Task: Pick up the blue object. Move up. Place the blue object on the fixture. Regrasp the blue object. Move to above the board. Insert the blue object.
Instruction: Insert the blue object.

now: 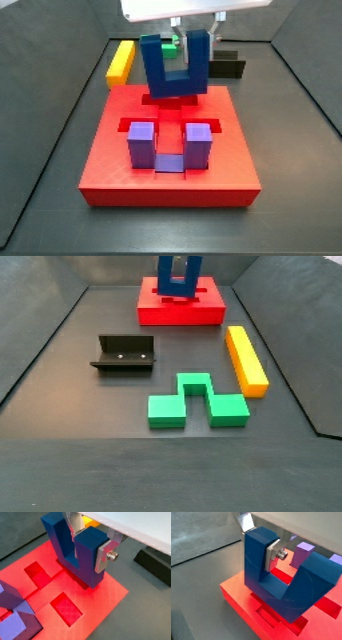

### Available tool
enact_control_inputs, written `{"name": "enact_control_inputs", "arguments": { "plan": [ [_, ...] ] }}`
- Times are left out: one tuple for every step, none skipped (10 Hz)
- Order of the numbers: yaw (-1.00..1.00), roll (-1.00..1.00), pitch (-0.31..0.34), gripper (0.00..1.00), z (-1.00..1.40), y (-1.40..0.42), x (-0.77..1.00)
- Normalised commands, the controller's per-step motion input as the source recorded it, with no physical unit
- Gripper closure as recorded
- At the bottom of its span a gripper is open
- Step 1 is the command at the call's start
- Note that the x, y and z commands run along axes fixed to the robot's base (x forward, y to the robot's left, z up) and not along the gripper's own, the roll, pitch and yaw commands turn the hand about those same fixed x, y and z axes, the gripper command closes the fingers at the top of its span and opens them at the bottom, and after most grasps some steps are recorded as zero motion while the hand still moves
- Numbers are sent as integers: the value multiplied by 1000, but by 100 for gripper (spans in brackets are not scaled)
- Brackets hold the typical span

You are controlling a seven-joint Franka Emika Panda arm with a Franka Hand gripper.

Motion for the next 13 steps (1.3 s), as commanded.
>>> {"name": "enact_control_inputs", "arguments": {
  "plan": [
    [0, 107, 0, 100, -117, 0, 14],
    [0, 147, 0, 100, -154, 0, 0],
    [0, 177, 0, 100, -194, 0, 0],
    [-31, 219, 10, 100, -206, 0, 0],
    [0, 139, 0, 100, -111, 0, 0],
    [0, 90, 0, 100, -83, -20, 0],
    [0, 54, 0, 100, -34, -34, 31],
    [0, 64, 0, 100, 0, -17, 0],
    [0, 141, 27, 100, 0, -60, 0],
    [-54, 207, 50, 100, -80, -34, 9],
    [-37, 176, 40, 100, -57, -37, 0],
    [-31, 181, 41, 100, -69, -49, 0],
    [-23, 179, 30, 100, -80, -63, 0]
  ]
}}
